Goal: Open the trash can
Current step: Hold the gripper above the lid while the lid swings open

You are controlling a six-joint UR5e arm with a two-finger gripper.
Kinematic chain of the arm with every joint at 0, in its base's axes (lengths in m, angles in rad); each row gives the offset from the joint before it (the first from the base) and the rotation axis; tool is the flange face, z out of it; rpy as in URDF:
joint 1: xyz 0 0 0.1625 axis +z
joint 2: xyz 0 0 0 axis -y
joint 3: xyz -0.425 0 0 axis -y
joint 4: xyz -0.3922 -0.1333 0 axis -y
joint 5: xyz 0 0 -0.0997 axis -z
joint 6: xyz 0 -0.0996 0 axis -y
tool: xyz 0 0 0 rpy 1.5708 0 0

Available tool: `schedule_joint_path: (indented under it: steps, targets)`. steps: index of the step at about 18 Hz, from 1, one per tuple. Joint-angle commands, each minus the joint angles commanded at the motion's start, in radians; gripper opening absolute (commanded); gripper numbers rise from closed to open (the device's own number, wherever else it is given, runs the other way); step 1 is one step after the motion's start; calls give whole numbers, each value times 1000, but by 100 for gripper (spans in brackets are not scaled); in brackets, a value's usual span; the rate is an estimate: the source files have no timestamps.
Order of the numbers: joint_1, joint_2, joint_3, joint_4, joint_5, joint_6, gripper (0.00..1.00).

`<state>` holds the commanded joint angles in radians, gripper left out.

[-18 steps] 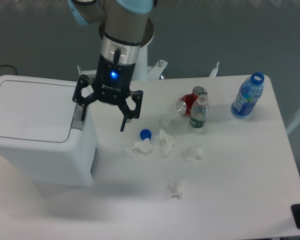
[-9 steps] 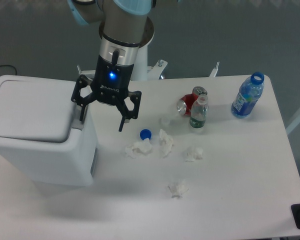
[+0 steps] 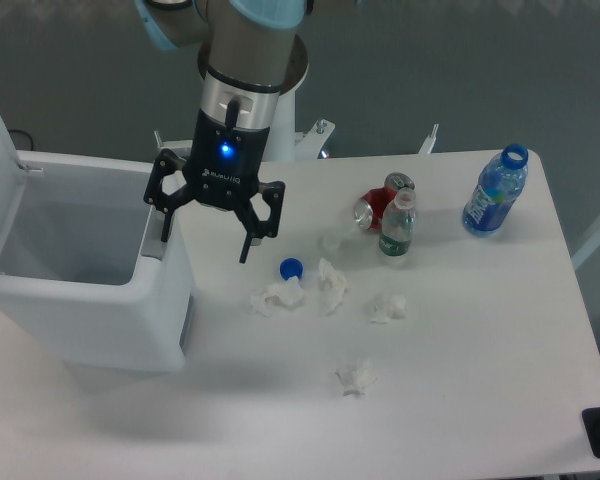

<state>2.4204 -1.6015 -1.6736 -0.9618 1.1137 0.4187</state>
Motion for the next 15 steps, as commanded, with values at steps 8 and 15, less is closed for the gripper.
schedule_joint_path:
  steps: [8, 15]
  targets:
    - [58, -15, 58, 2, 47, 279, 100]
    - [49, -83, 84, 0, 308, 469, 100]
